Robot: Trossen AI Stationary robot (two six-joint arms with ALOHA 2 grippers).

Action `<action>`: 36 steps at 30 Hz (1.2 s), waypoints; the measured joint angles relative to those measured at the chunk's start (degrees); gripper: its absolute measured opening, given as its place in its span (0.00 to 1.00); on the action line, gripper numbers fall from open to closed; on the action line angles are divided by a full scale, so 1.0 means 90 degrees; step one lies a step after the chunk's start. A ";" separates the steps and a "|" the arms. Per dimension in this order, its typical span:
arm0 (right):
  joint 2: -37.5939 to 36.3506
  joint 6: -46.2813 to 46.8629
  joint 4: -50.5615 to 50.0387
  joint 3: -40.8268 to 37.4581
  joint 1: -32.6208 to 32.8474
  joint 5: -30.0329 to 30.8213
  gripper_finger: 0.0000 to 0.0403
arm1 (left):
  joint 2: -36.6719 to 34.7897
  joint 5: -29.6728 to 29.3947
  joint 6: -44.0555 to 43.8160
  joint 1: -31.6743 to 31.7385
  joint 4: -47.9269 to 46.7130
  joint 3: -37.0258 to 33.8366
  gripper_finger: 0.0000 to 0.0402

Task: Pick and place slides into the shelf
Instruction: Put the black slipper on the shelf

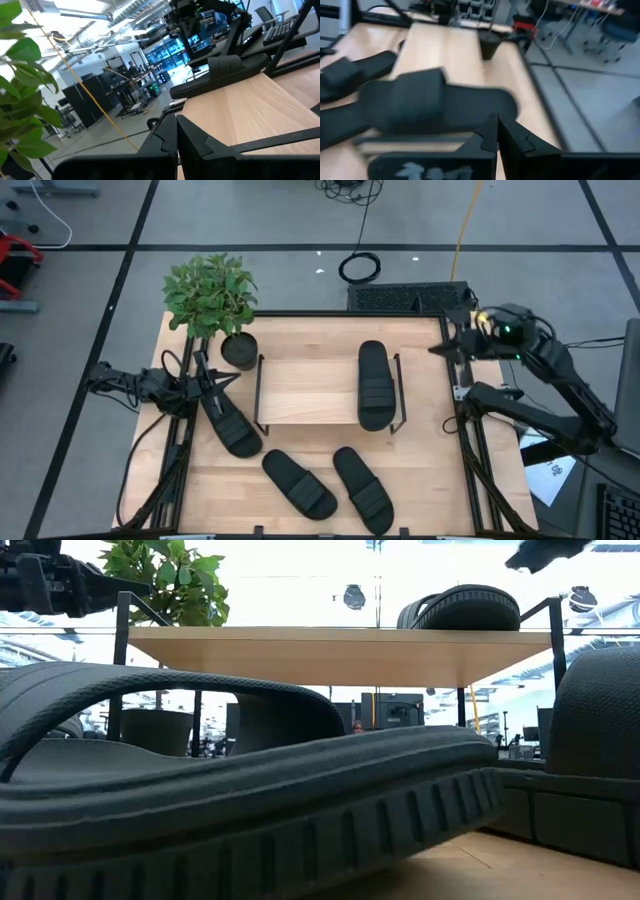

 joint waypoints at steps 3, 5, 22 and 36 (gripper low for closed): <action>-0.0605 0.0201 -0.0257 -0.0289 0.0131 0.0005 0.00 | 0.0000 -0.0002 -0.0219 0.0002 -0.0037 0.0000 0.00; -0.1106 0.0240 -0.0231 -0.0607 0.0152 0.0008 0.00 | -0.0001 -0.0056 -0.0134 0.0002 0.0012 0.0002 0.00; -0.2154 0.2103 0.2643 -0.2442 0.0148 -0.1937 0.00 | -0.0002 -0.0833 0.0014 0.0000 0.0001 0.0002 0.00; -0.1497 0.3562 0.4742 -0.3404 0.0484 -0.2510 0.00 | -0.0002 -0.0833 -0.0098 0.0000 -0.0037 0.0002 0.00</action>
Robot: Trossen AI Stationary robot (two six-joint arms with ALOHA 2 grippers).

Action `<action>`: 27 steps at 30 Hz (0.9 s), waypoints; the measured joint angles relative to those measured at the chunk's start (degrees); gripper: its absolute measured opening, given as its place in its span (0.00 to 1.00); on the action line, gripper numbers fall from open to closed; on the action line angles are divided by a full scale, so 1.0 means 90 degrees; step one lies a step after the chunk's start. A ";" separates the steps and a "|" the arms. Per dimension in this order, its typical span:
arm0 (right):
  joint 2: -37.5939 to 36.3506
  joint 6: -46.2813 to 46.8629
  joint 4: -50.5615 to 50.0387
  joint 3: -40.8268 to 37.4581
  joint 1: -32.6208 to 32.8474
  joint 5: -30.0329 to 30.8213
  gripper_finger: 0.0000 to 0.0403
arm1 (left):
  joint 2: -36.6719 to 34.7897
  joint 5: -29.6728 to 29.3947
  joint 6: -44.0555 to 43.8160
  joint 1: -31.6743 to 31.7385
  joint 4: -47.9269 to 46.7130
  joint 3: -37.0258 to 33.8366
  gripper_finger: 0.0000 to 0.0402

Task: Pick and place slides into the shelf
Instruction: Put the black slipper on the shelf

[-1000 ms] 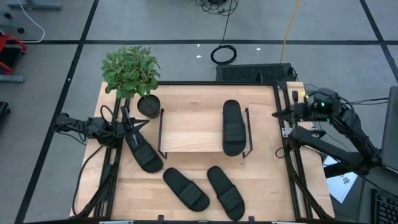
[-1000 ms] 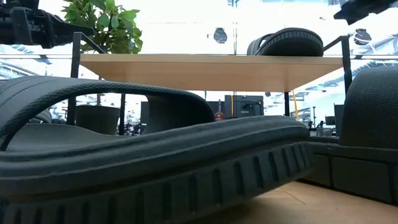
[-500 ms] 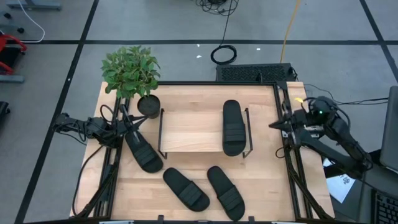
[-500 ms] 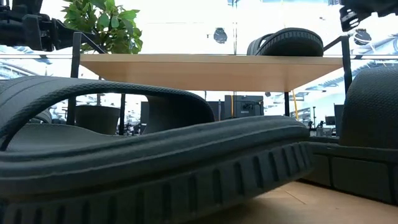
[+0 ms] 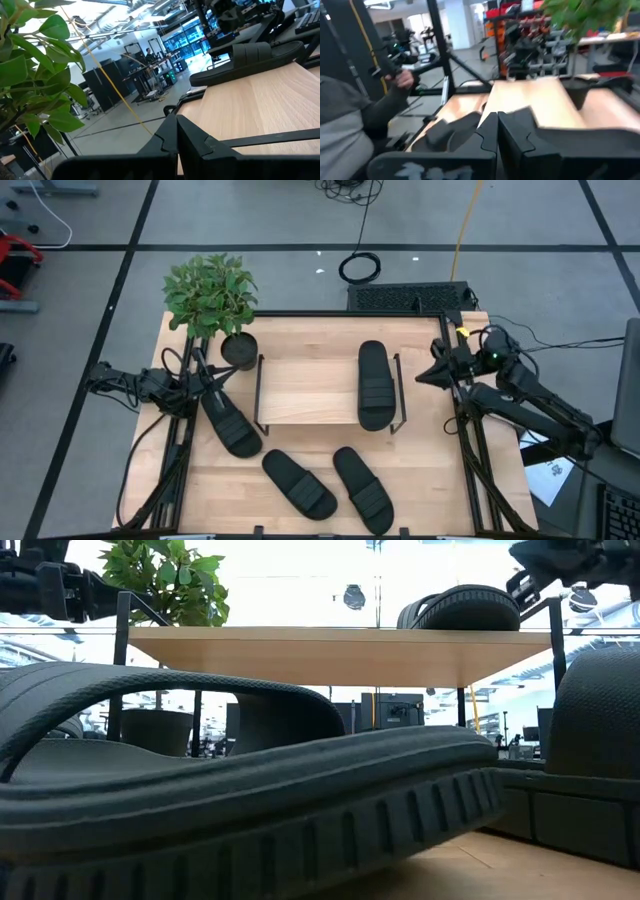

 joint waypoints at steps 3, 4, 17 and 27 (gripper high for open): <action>-0.0484 0.0184 -0.0004 -0.0165 0.0321 0.0016 0.00 | 0.0000 -0.0002 -0.0024 0.0000 -0.0008 0.0000 0.00; -0.0683 0.0251 0.0031 -0.0231 0.0451 0.0023 0.00 | 0.0000 -0.0010 -0.0033 0.0000 -0.0010 0.0000 0.00; -0.1222 0.0774 0.2008 -0.1825 0.2541 0.1004 0.00 | -0.0005 -0.0454 0.0070 0.0001 0.0264 0.0005 0.00; -0.1210 -0.0872 0.1801 -0.1910 0.3576 0.0535 0.00 | -0.0002 0.0440 -0.0295 0.0000 0.0529 0.0041 0.00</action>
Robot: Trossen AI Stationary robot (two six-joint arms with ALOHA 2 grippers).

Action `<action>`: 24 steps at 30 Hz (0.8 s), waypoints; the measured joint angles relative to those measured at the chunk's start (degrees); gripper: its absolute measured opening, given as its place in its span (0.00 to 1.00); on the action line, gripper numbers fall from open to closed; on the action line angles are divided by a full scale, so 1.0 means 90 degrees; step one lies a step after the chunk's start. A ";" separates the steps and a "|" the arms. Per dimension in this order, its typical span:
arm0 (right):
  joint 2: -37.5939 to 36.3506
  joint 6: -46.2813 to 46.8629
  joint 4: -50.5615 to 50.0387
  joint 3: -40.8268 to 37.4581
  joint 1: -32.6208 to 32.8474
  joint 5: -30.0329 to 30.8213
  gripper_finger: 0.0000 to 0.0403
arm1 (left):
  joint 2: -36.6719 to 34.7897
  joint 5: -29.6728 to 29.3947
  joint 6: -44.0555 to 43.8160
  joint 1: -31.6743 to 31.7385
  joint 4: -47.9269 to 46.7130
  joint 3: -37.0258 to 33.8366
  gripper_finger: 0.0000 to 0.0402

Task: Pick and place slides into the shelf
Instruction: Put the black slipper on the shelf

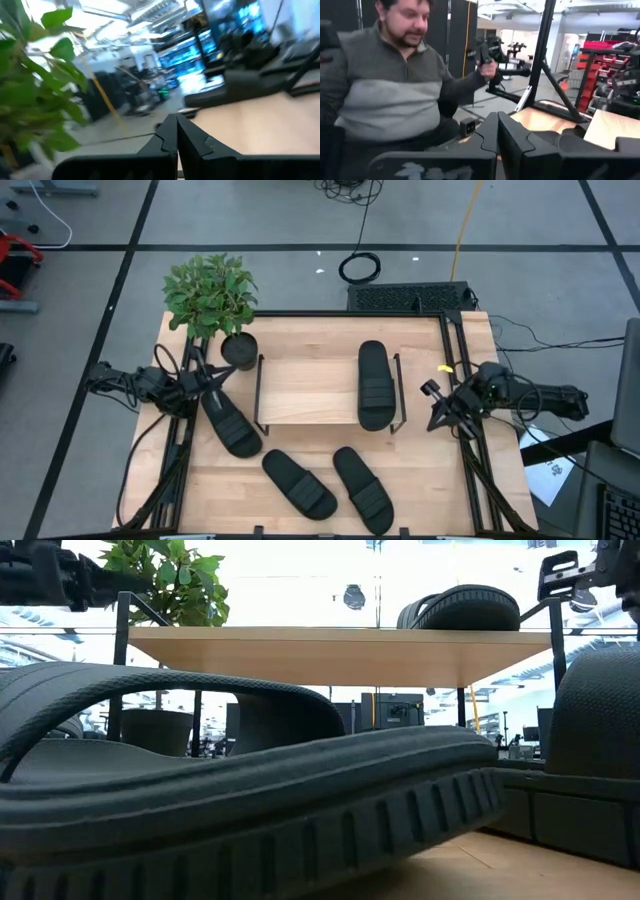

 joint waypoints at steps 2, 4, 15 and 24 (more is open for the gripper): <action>0.0012 -0.0081 -0.0007 0.0000 0.0020 -0.0011 0.00 | 0.0002 0.0071 -0.0751 -0.0002 -0.0502 0.0283 0.00; 0.0022 -0.0132 -0.0005 0.0000 0.0024 -0.0015 0.00 | 0.0004 0.0102 -0.1440 -0.0034 -0.1489 0.0802 0.00; 0.0022 -0.0332 0.0065 -0.0156 0.0021 -0.0015 0.00 | 0.0993 -0.0192 -0.1969 -0.0537 -0.3380 0.3303 0.00; 0.0024 -0.0369 0.0092 -0.0253 0.0019 -0.0014 0.00 | 0.2258 0.0426 -0.5695 -0.0539 -0.5814 0.3660 0.00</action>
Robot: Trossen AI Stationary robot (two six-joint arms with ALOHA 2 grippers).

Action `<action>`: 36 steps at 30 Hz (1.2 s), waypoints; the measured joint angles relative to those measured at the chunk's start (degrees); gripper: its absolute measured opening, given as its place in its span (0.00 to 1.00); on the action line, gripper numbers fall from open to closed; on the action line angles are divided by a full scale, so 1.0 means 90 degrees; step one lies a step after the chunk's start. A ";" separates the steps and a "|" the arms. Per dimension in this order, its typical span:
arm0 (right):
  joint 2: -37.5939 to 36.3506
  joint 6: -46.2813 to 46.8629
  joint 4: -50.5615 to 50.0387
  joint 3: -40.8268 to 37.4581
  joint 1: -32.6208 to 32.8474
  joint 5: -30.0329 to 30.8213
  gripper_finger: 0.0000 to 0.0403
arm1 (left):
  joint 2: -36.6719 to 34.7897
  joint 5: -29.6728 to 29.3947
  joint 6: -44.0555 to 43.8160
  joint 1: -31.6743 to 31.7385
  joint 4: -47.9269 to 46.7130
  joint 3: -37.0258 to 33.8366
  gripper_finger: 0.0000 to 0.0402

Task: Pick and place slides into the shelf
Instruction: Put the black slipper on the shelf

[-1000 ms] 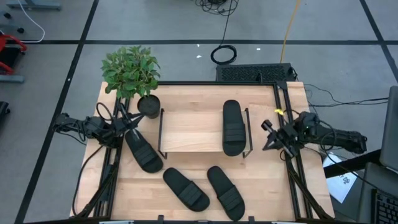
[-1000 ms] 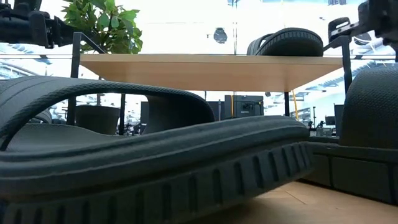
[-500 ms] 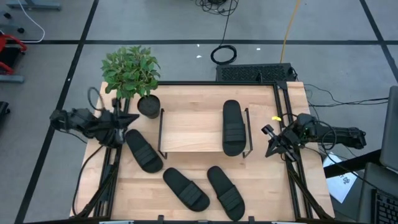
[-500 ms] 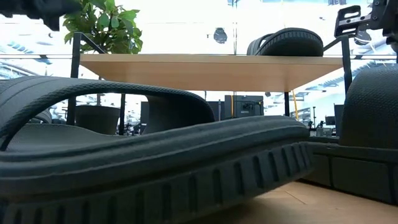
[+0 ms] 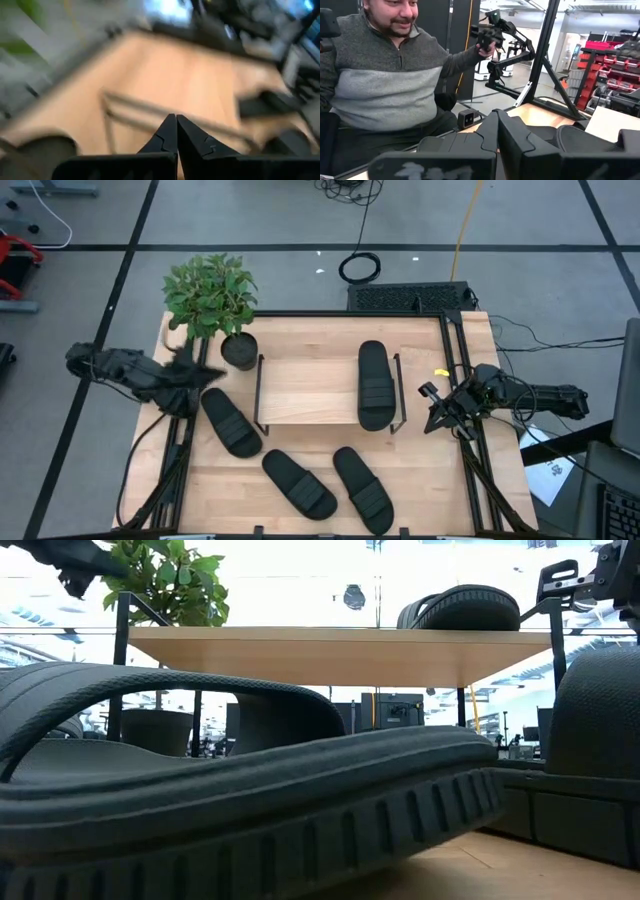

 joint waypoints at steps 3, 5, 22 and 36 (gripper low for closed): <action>0.0000 0.0003 0.0001 -0.0002 0.0000 -0.0001 0.00 | 0.0397 0.0570 -0.1080 0.0000 -0.0656 0.0000 0.00; 0.0000 0.0005 -0.0002 -0.0002 0.0000 0.0001 0.00 | 0.0652 0.0677 -0.1786 0.0000 -0.1033 0.0000 0.00; 0.0000 0.0013 -0.0005 -0.0002 0.0000 -0.0001 0.00 | 0.1964 0.1994 -0.4884 -0.0001 -0.2228 -0.0196 0.00; 0.0000 0.0015 -0.0157 -0.0002 0.0000 -0.0020 0.00 | 0.2031 0.3117 -0.4435 -0.0166 -0.0367 -0.1395 0.36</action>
